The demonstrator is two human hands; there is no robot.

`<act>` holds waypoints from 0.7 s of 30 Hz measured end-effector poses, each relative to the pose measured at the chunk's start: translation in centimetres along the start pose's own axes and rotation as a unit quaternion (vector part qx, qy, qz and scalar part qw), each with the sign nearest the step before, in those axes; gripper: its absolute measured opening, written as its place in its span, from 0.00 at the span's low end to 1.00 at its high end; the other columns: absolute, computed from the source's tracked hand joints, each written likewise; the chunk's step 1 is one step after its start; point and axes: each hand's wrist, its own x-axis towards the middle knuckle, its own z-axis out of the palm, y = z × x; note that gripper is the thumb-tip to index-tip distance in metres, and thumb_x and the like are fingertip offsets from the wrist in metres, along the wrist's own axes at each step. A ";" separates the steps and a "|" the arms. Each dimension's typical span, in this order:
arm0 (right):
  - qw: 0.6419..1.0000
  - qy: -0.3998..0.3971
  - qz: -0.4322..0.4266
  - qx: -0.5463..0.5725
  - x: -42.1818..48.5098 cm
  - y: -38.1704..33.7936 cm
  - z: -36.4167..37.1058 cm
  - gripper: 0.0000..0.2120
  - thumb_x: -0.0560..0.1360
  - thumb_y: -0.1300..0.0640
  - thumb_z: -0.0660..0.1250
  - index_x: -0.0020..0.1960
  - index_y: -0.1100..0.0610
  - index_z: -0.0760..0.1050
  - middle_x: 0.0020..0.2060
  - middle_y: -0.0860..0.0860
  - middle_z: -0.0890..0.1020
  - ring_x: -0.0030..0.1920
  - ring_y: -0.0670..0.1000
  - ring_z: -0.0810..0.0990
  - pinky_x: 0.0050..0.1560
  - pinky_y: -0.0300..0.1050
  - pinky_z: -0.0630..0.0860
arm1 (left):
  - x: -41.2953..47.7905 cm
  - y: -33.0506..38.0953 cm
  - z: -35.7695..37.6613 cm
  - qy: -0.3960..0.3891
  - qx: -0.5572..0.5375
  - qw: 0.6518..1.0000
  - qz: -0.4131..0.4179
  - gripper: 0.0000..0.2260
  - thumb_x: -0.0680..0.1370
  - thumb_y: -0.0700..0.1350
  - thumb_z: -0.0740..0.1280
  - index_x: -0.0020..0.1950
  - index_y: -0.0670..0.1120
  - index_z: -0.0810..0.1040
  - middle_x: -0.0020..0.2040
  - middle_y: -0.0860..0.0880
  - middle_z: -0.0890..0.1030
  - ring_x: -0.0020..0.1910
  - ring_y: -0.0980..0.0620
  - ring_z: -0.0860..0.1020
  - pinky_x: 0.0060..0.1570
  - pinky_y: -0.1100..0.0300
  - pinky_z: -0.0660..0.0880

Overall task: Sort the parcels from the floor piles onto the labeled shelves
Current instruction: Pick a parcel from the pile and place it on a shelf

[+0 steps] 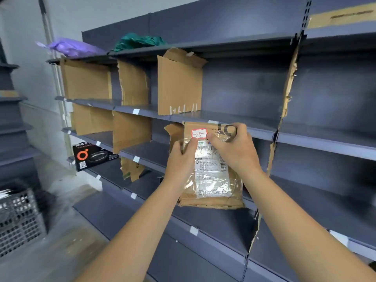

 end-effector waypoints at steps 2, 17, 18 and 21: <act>1.000 -0.002 -0.005 0.004 0.4 -1.9 3.1 0.32 0.66 0.32 0.71 0.62 0.47 0.66 0.59 0.48 0.75 0.56 0.51 0.77 0.56 0.55 0.77 | 1.7 0.1 -3.1 0.002 -0.003 1.000 0.005 0.18 0.78 0.61 0.62 0.64 0.55 0.71 0.56 0.56 0.78 0.55 0.57 0.76 0.55 0.54 0.74; 0.999 0.034 -0.031 0.027 0.6 -16.4 25.3 0.30 0.68 0.36 0.72 0.63 0.46 0.65 0.60 0.47 0.73 0.53 0.47 0.74 0.51 0.48 0.73 | 13.5 -0.7 -27.1 -0.008 -0.012 0.999 0.048 0.17 0.79 0.60 0.61 0.66 0.56 0.70 0.51 0.64 0.75 0.52 0.64 0.73 0.54 0.56 0.72; 0.998 0.034 -0.035 0.027 0.6 -17.0 26.3 0.30 0.68 0.36 0.72 0.63 0.46 0.65 0.60 0.47 0.73 0.54 0.47 0.74 0.52 0.49 0.73 | 14.1 -0.8 -28.2 -0.010 -0.014 0.999 0.050 0.15 0.80 0.59 0.61 0.64 0.57 0.70 0.50 0.64 0.75 0.51 0.65 0.73 0.51 0.57 0.71; 0.998 0.038 -0.046 0.023 0.8 -18.6 29.3 0.32 0.67 0.35 0.72 0.64 0.46 0.66 0.60 0.46 0.74 0.55 0.48 0.75 0.55 0.52 0.75 | 15.5 -1.3 -31.1 -0.009 -0.025 0.998 0.051 0.10 0.80 0.58 0.62 0.60 0.59 0.69 0.48 0.64 0.75 0.48 0.66 0.73 0.46 0.63 0.70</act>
